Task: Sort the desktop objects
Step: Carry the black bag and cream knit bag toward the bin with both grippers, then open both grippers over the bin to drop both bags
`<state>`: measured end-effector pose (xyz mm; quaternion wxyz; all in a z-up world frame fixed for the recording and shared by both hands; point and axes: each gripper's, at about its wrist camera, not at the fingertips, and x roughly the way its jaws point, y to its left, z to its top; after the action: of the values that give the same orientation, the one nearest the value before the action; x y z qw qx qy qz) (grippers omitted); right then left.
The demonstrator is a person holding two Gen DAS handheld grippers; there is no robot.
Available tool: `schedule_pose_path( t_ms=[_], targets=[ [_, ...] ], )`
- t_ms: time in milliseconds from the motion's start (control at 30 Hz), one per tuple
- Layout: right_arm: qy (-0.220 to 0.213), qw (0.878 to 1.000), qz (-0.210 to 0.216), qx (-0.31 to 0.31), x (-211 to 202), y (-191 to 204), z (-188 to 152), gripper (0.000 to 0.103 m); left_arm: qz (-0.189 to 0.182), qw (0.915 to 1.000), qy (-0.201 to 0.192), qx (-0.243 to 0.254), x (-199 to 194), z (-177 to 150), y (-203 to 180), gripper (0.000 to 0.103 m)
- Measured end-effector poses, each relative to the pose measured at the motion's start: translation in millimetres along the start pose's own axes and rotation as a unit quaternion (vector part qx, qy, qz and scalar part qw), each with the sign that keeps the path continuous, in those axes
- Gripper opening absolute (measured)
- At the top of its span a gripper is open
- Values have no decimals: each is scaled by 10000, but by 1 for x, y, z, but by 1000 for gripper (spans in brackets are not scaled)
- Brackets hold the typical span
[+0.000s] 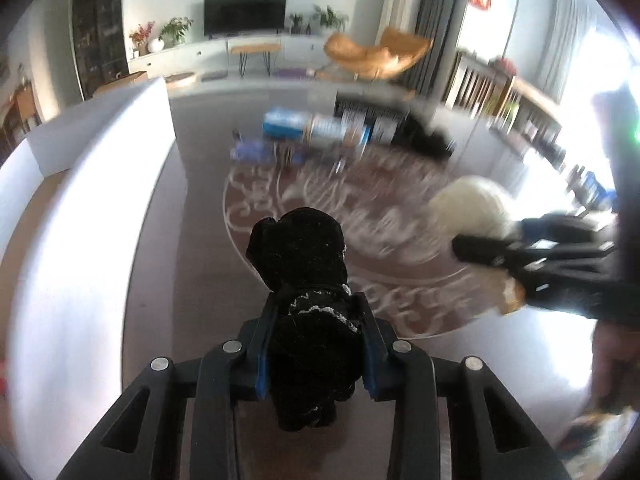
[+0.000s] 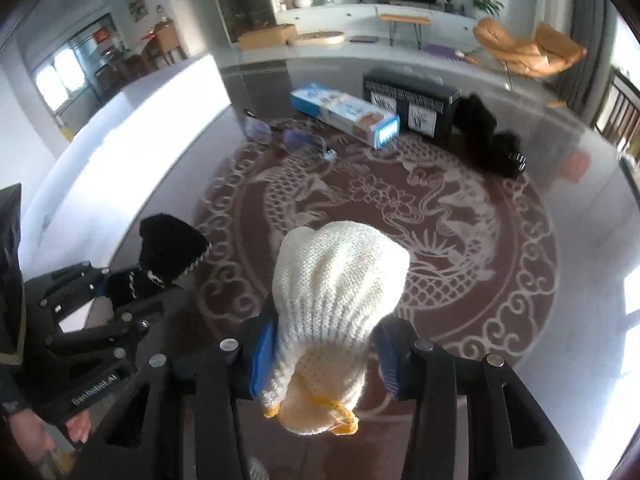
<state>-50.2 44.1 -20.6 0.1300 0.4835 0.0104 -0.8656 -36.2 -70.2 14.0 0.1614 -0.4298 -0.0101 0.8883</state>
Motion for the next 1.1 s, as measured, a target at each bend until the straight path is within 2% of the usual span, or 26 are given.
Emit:
schedule_pose_path(
  t_ms=[133,200,300,400,500,567,667,733,800,833,867,967,1100],
  targets=[
    [-350,9989,255,-203,-42,31,18,44,-324,9969,-520,-491,-70,9,27,35],
    [-504,9968,524,-320,-56,57,30,44,-156,9946,-793,-657,-110,11,58,35],
    [-660,9902,1073,-605,-68,114,48,44,335,9915,-882,-897,-142,6,109,35],
    [-635,9792,1713,-887,-64,182,57,44,952,9851,-741,-1224,-157,-8,168,35],
    [-538,9676,2144,-1224,-43,252,62,44,1274,9785,-399,-1572,-155,-27,219,35],
    [-437,9637,2220,-1418,-26,282,60,45,1441,9766,-186,-1588,-149,-37,237,35],
    [-189,9622,2055,-1774,4,318,52,45,1479,9754,47,-1632,-137,-47,249,37],
    [85,9611,1945,-1957,22,330,45,48,1587,9728,154,-1681,-130,-53,253,41],
    [248,9601,1890,-2048,33,334,40,58,1732,9701,248,-1683,-125,-57,255,60],
    [180,9598,1898,-2061,32,334,37,67,1815,9683,239,-1698,-125,-58,256,75],
    [68,9610,1852,-2052,30,329,35,73,1894,9666,142,-1722,-128,-59,255,80],
    [-347,9623,1878,-1936,14,310,34,88,1853,9666,-59,-1771,-134,-60,251,84],
    [-858,9652,1794,-1699,-6,276,34,91,1800,9686,-222,-1698,-139,-59,236,84]
  ],
)
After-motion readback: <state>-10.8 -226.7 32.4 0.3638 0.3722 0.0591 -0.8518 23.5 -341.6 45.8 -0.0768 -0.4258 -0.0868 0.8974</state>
